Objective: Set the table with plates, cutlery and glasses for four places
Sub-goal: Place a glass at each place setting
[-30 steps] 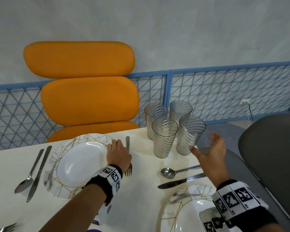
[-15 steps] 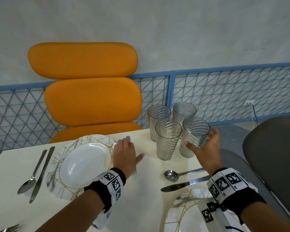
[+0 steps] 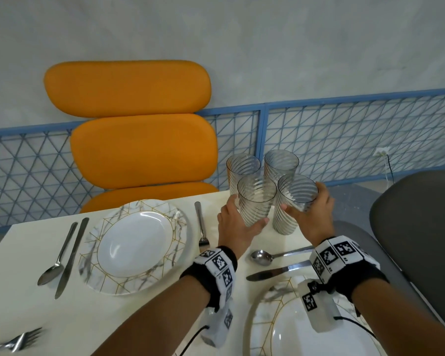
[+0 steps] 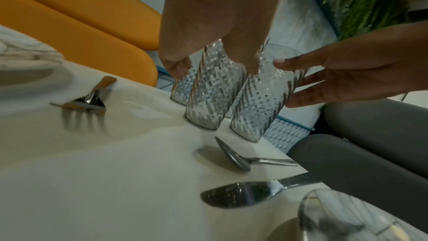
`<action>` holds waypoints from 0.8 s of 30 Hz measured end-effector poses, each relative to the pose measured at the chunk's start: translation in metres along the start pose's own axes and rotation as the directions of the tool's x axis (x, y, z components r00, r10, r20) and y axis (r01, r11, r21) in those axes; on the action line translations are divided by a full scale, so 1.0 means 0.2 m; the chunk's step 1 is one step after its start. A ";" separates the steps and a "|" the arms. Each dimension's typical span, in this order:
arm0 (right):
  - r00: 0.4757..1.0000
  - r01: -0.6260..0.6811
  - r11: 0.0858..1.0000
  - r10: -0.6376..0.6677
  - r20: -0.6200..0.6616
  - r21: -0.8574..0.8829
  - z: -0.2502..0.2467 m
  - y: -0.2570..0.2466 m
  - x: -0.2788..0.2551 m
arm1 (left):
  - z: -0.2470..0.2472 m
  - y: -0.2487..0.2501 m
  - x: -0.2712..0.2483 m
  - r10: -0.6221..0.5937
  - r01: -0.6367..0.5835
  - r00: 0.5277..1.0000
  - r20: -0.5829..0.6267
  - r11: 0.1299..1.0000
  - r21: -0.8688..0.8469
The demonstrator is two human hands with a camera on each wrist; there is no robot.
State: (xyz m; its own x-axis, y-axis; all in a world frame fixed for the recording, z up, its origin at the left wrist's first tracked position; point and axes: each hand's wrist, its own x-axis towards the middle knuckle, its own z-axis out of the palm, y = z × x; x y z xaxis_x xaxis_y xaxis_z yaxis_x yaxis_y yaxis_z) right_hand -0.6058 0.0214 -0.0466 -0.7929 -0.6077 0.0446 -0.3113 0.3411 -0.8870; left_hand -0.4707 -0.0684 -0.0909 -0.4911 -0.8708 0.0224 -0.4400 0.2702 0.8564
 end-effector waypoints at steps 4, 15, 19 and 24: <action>0.999 0.028 1.000 -0.028 0.032 -0.003 -0.04 0.01 -0.03 | 0.01 0.01 0.01 -0.050 0.050 0.999 0.002 0.994 -0.096; 0.988 0.069 0.987 -0.088 0.124 0.148 0.03 0.07 -0.08 | 0.00 -0.04 -0.01 -0.056 0.050 0.998 -0.022 0.971 -0.232; 0.980 0.144 0.961 -0.172 0.102 0.236 -0.02 -0.03 -0.17 | -0.14 0.03 -0.20 -0.034 0.024 0.999 -0.032 0.966 -0.257; 0.952 0.174 0.942 -0.235 0.195 0.288 -0.08 -0.17 -0.35 | -0.51 0.01 -0.58 -0.004 0.019 0.999 0.042 0.933 -0.359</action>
State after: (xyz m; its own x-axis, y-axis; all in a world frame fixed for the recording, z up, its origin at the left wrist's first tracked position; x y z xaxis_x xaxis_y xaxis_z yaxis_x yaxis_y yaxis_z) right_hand -0.5477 0.0640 -0.0119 -0.5800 -0.7985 0.1614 -0.2802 0.0095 -0.9599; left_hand -0.3378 -0.0087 -0.0394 -0.5204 -0.8539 -0.0031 -0.1503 0.0880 0.9847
